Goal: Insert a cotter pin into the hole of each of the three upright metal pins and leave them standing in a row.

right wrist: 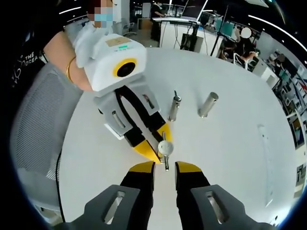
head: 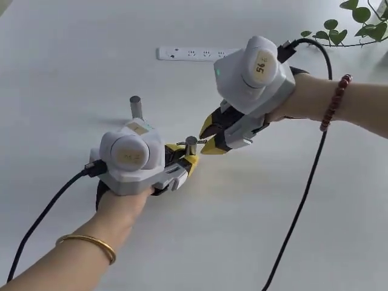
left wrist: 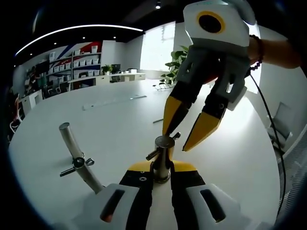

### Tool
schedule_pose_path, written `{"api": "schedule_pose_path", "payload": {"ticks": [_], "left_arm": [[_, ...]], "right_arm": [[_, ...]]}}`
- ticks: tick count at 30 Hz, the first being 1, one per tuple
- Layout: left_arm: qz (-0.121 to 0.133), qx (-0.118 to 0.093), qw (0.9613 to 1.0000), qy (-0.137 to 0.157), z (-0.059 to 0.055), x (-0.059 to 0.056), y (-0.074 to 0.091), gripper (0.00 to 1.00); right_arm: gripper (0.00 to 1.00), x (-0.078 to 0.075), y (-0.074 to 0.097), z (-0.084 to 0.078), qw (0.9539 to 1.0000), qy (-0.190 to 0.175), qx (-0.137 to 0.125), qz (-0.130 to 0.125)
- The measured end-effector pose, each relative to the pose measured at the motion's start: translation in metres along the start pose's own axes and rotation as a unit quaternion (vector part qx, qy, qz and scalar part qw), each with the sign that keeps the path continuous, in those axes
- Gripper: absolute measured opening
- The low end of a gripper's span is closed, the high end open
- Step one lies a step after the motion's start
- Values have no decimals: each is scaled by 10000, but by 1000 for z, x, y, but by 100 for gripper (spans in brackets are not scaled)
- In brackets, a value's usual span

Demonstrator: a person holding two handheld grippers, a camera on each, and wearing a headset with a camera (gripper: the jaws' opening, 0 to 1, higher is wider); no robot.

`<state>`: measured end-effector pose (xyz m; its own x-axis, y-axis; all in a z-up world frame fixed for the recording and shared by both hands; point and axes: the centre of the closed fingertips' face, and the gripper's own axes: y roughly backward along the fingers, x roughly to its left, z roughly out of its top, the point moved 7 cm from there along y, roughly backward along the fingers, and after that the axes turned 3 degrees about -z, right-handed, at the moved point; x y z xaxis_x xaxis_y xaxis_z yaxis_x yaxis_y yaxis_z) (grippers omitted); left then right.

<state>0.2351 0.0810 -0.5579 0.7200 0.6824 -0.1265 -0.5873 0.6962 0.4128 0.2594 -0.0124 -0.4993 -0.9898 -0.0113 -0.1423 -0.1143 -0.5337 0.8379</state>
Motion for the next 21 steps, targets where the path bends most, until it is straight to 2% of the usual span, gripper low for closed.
{"api": "schedule_pose_path", "payload": {"ticks": [4,9,11,21], "left_arm": [[8,-15,10000,-8,0,0,0,12],[15,-23,10000,50,-1,-1,1,12],[19,-28,10000,81,-1,0,0,12],[48,-59,9995,313,-4,0,0,12]], "right_arm": [[6,4,5,-2,10000,31,59,-10],[0,0,4,-4,9999,39,89,-114],[0,-1,4,-4,9997,78,100,-185],[0,2,0,-1,9998,49,72,-179]]}}
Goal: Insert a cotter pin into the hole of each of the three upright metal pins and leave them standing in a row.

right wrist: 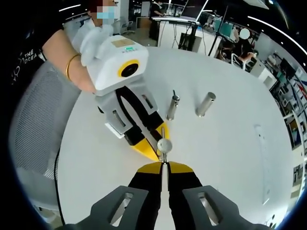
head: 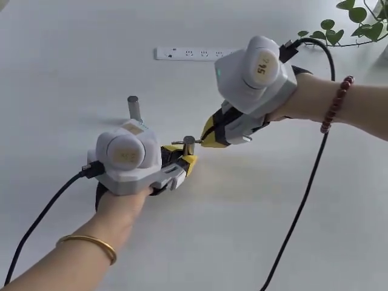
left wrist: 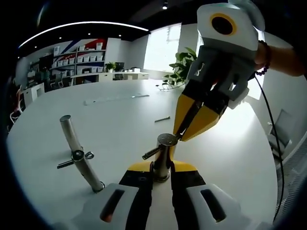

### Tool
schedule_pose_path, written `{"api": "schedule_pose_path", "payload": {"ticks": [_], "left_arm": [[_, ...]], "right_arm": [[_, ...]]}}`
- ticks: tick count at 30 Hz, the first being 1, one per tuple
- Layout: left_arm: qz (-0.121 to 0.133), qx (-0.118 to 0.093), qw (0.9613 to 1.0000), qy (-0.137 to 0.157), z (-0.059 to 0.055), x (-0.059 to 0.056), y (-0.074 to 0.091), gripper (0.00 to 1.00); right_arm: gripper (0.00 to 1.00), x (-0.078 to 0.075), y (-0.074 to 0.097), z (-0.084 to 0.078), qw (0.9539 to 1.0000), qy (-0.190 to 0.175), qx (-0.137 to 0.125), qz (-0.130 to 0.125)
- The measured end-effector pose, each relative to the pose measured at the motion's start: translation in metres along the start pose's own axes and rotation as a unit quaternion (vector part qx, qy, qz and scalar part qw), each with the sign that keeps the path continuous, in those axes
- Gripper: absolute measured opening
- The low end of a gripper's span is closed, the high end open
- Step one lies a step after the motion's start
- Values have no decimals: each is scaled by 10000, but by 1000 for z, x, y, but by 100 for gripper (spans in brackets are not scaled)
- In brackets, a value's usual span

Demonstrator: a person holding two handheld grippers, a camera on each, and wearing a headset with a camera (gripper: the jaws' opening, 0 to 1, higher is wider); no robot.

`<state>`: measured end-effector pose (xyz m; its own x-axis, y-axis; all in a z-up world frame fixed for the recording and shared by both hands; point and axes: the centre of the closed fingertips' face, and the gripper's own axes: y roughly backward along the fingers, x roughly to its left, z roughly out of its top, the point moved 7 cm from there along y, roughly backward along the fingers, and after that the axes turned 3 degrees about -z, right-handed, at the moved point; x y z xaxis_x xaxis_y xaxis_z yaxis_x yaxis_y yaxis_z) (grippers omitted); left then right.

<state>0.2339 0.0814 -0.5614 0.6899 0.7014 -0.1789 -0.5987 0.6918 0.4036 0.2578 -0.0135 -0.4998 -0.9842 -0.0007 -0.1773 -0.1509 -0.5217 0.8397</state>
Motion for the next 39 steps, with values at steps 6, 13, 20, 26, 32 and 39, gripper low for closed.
{"api": "schedule_pose_path", "payload": {"ticks": [6,13,20,26,32,39], "left_arm": [[6,1,10000,50,-2,0,-1,12],[10,35,10000,54,-3,0,-1,12],[75,183,9998,32,-3,-1,0,13],[153,338,9993,11,-7,-1,6,20],[119,340,9993,-88,-2,-1,21,26],[43,219,9997,56,6,0,41,28]], "right_arm": [[0,0,-2,2,10000,4,-19,8],[0,1,-1,6,10000,74,36,39],[6,1,-2,7,9998,-188,-3,26],[15,-2,1,10,9991,-412,-81,-68],[20,-2,1,15,9969,-735,-282,-92],[20,-3,-4,20,9960,-826,-334,-43]]}}
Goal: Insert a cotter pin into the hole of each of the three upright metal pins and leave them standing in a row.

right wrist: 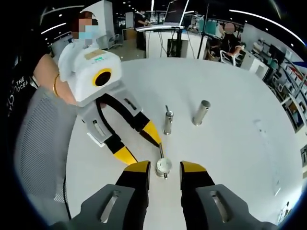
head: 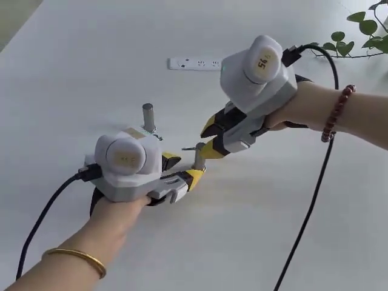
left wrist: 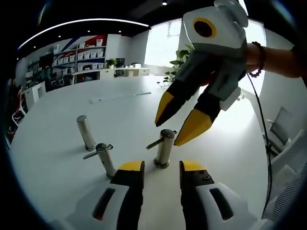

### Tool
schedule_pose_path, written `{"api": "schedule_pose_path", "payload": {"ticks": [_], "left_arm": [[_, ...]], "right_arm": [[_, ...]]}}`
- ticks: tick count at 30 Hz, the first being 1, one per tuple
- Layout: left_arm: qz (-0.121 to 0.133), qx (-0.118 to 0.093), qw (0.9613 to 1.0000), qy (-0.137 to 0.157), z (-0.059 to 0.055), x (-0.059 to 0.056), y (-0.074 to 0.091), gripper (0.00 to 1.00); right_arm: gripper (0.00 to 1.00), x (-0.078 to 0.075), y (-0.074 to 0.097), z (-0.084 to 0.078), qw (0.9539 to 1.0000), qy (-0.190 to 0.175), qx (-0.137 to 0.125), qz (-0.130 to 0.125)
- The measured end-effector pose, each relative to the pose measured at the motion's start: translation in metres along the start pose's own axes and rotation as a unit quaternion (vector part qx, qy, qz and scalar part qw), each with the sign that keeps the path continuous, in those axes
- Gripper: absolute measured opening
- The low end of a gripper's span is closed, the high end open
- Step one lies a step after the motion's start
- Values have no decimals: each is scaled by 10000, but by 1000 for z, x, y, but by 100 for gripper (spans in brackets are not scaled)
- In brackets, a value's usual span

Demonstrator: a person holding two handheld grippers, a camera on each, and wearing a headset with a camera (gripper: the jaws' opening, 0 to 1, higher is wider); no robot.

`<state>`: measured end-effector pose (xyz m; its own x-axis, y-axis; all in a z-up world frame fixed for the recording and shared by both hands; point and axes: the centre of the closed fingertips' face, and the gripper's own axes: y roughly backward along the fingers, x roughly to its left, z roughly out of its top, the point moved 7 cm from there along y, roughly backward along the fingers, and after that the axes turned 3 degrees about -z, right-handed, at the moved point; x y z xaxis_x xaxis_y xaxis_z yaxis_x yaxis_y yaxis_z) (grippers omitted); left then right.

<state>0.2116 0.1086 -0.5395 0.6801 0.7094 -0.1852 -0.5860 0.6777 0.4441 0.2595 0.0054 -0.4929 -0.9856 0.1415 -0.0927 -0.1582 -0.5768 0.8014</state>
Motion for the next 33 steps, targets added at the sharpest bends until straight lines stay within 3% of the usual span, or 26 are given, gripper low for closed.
{"api": "schedule_pose_path", "payload": {"ticks": [7,14,19,28,33], "left_arm": [[101,-72,9999,16,6,4,21,32],[158,-20,9999,1,4,5,40,40],[172,-31,9998,22,3,5,49,45],[192,-207,9996,-70,12,3,66,50],[208,-184,9996,-105,9,2,73,51]], "right_arm": [[18,1,-10,1,9998,-182,31,37],[15,5,-21,-1,9998,-173,59,46],[12,4,-21,-2,9998,-181,70,-2],[9,5,-20,-4,9998,-204,11,-42],[9,4,-21,-4,9996,-293,-41,-34]]}}
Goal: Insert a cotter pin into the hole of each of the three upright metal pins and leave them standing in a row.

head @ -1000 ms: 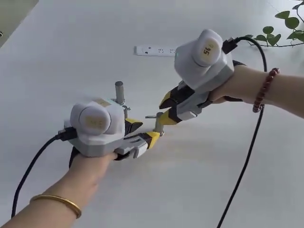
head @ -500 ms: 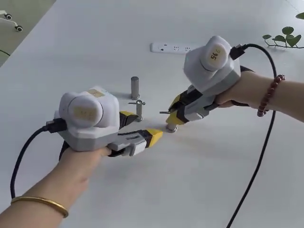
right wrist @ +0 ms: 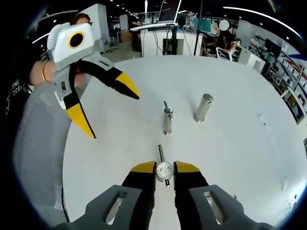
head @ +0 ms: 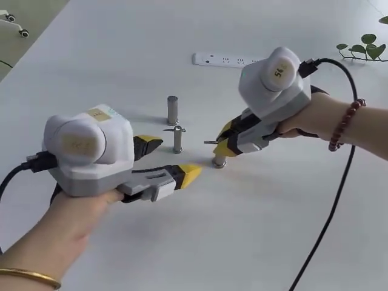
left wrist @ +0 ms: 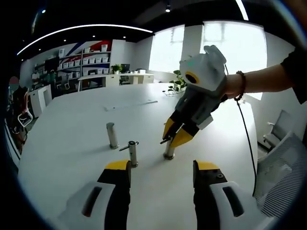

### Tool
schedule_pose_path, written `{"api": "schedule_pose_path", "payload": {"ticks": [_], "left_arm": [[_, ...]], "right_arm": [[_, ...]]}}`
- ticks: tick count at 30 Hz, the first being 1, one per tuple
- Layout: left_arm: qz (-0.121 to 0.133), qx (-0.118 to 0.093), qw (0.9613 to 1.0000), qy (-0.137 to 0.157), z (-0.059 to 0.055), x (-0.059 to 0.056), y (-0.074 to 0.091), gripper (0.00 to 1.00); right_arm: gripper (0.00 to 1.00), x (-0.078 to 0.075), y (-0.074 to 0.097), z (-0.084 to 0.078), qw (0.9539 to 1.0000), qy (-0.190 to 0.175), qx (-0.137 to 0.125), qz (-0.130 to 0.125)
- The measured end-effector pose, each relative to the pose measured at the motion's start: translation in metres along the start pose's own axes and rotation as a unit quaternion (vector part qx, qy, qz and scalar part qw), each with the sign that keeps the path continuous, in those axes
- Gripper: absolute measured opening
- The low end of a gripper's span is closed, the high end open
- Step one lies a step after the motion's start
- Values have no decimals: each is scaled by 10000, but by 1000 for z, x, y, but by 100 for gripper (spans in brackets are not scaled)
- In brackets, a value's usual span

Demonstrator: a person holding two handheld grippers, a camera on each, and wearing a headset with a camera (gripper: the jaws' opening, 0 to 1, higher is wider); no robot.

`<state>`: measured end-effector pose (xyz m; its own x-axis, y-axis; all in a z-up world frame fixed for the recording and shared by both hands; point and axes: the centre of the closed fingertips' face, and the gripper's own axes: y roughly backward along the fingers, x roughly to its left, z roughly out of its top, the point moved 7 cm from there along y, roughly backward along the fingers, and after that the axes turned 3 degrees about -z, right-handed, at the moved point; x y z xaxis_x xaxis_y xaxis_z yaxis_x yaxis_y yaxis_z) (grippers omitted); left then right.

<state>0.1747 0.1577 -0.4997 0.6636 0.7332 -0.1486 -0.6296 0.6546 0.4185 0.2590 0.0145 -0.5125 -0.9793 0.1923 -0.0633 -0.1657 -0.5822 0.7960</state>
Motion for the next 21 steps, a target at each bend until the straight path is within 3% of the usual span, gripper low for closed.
{"api": "schedule_pose_path", "payload": {"ticks": [6,13,21], "left_arm": [[112,32,9999,-59,-1,2,4,55],[302,-99,9995,-21,4,7,9,61],[421,2,9991,-19,-4,14,10,63]], "right_arm": [[8,2,1,1,10000,75,-4,15],[8,3,1,2,10000,61,-57,2],[8,-2,3,3,9999,139,58,-58]]}}
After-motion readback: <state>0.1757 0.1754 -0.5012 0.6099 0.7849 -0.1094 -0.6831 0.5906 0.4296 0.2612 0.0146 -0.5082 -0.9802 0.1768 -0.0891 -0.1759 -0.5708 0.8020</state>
